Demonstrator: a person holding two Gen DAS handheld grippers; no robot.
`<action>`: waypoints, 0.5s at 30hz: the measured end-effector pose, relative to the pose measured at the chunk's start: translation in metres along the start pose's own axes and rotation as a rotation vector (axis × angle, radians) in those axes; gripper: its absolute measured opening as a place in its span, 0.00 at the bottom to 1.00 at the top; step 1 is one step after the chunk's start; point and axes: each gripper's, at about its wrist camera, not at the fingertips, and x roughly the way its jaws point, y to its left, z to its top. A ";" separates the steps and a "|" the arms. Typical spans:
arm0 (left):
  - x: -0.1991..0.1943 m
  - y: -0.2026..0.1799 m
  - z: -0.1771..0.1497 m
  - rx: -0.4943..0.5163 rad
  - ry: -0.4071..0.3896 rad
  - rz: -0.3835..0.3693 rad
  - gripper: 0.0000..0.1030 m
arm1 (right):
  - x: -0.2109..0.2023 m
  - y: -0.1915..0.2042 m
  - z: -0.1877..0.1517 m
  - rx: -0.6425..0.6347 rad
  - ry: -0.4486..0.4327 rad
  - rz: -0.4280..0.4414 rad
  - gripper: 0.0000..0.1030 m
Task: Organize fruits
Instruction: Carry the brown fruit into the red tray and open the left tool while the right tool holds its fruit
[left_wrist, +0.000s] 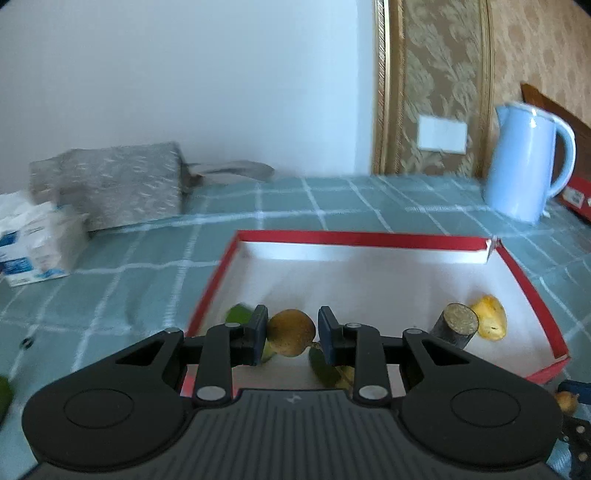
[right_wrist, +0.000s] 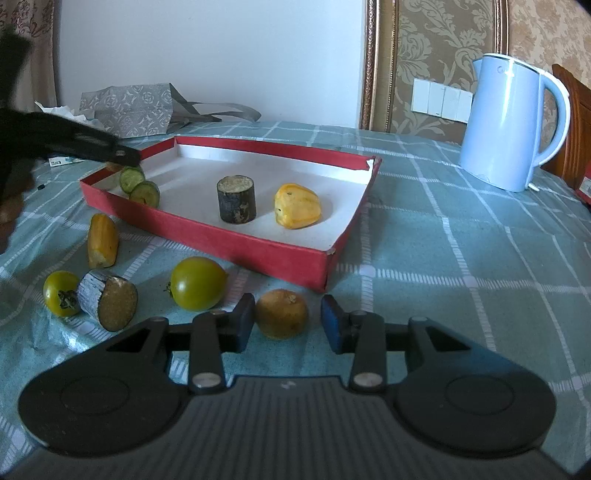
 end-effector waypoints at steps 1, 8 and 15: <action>0.008 -0.002 0.002 0.003 0.017 0.005 0.28 | 0.000 0.001 0.000 0.000 0.000 0.000 0.37; 0.034 -0.014 0.006 0.022 0.041 0.021 0.28 | 0.000 0.000 0.000 0.000 0.000 0.001 0.37; 0.030 -0.012 0.004 0.018 0.028 0.025 0.29 | 0.000 -0.001 0.000 0.000 0.001 0.002 0.37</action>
